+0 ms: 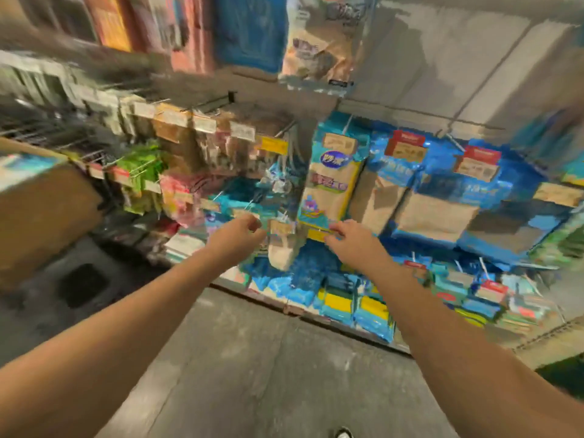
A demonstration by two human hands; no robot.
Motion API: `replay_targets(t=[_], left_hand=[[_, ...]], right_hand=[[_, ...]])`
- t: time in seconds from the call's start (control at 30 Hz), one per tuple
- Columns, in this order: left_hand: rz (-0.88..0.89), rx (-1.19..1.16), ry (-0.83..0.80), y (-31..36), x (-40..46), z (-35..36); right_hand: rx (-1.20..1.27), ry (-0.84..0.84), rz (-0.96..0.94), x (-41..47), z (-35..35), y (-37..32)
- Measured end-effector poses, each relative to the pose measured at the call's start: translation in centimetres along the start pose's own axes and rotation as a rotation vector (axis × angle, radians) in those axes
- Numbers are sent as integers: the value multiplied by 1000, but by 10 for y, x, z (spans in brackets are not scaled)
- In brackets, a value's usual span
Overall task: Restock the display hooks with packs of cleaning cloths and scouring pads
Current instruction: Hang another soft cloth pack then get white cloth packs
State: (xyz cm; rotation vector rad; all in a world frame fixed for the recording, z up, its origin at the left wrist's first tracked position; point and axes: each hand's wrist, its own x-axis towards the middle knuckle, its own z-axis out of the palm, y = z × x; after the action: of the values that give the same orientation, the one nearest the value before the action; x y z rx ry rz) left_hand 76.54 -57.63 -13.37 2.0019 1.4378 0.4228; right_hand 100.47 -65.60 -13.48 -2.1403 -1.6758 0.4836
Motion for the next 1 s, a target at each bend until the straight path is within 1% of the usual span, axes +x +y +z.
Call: replay_targets(t=[0.1, 0.2, 0.3, 0.4, 0.67, 0.83, 1.0], left_hand=[[-73, 28, 33, -84, -26, -37], [-176, 93, 56, -159, -45, -69], [-272, 112, 51, -225, -58, -100], [-358, 126, 75, -288, -56, -136], [-476, 116, 147, -442, 15, -257], [-529, 104, 182, -521, 61, -342], [-575, 91, 218, -588, 100, -409]], right_hand=[[-13, -128, -50, 10, 67, -71], [-90, -230, -145, 21, 128, -133], [-125, -345, -198, 36, 182, -191], [-148, -414, -269, 61, 236, -245], [-121, -570, -306, 169, 373, -391], [-119, -650, -319, 233, 415, -487], [-88, -635, -329, 289, 450, -571]])
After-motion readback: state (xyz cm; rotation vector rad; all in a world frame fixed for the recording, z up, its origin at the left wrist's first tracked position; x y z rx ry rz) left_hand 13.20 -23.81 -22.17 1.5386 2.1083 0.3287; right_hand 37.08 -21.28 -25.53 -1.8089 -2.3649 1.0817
